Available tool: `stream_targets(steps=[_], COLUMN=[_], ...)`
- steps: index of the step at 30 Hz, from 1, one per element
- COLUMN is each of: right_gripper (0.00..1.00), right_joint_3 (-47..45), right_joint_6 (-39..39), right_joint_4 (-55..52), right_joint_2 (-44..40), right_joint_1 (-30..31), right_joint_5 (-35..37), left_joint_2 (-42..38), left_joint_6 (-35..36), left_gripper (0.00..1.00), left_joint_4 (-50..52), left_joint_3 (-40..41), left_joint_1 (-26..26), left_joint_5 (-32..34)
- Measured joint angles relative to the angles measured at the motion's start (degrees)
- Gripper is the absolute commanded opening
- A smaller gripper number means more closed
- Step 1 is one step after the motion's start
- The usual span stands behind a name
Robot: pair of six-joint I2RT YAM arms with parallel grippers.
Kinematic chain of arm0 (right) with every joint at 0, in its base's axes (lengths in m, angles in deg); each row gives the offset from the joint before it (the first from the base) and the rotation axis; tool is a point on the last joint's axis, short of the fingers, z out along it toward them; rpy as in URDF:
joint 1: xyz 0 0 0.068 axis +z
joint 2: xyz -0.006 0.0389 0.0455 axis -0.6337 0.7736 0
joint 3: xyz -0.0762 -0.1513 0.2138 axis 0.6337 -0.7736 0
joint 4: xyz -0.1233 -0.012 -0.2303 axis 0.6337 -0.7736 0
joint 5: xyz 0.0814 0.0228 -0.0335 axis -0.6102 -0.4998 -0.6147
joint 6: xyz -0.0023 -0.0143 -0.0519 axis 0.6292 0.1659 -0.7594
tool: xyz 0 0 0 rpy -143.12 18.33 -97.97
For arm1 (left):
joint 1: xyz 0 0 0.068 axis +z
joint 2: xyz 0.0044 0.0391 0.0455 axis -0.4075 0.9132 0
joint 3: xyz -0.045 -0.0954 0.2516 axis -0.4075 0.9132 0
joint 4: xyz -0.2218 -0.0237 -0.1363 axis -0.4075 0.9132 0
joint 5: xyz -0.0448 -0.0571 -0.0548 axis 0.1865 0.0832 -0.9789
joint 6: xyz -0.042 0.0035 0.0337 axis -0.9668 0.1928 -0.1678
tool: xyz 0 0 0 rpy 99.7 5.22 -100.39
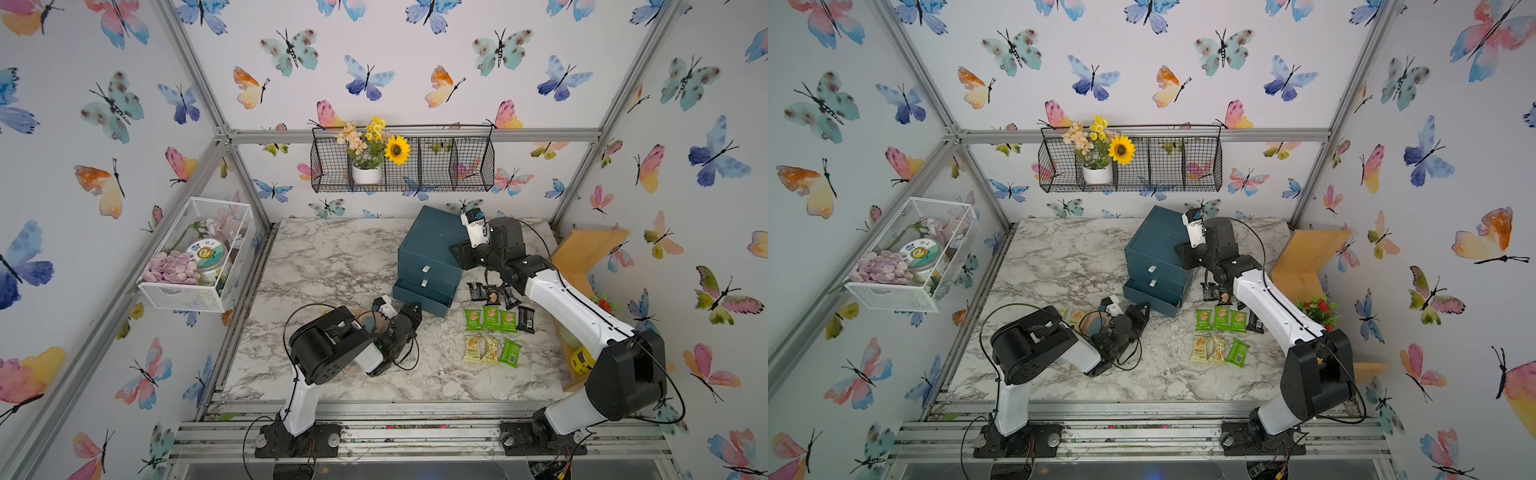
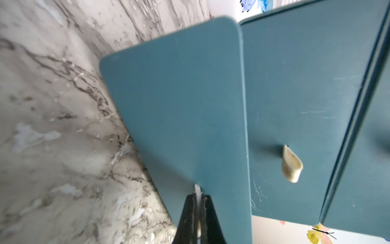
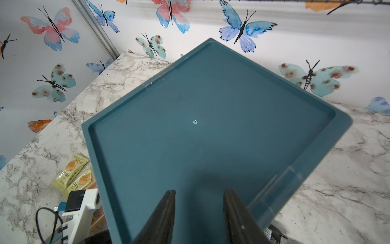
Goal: Take the cookies out of the drawer
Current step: Close the drawer in the storage box.
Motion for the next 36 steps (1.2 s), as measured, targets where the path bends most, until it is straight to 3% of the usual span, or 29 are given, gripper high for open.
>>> stream_targets(steps=[17,36], right_gripper=[0.41,0.45], right_joint_3=[0.5,1.8], right_joint_6=[0.0,0.0], right_joint_4=[-0.5,-2.7], right_joint_2=[0.2,0.2], right_joint_1=[0.4,0.8], right_joint_5=[0.5,0.7], left_joint_2=[5.4,5.6], left_joint_6=[0.5,2.0], left_gripper=[0.01,0.44], left_joint_4=[0.8,1.5], left_joint_3=[-6.8,-7.8], left_joint_1=[2.1,3.4], left_joint_5=[-2.2,-2.5])
